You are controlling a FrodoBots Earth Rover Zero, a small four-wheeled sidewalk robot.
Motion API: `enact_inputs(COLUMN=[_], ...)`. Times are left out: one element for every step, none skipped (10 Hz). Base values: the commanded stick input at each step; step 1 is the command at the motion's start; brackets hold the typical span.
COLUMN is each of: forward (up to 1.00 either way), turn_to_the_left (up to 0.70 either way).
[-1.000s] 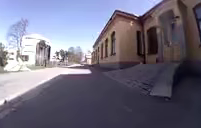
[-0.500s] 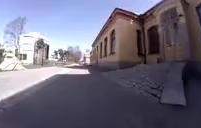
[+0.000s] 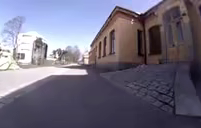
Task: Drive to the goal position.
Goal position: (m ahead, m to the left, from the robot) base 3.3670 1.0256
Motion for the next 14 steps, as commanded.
enact_inputs(forward=[0.85, 0.85, 0.85, 0.85, 0.85, 0.85, 0.85, 0.85, 0.85, 0.85, 0.85, 0.85, 0.85, 0.85], turn_to_the_left=[0.00, 0.00, 0.00, 0.00, 0.00, 0.00, 0.00, 0.00, 0.00, 0.00, 0.00, 0.00, 0.00, 0.00])
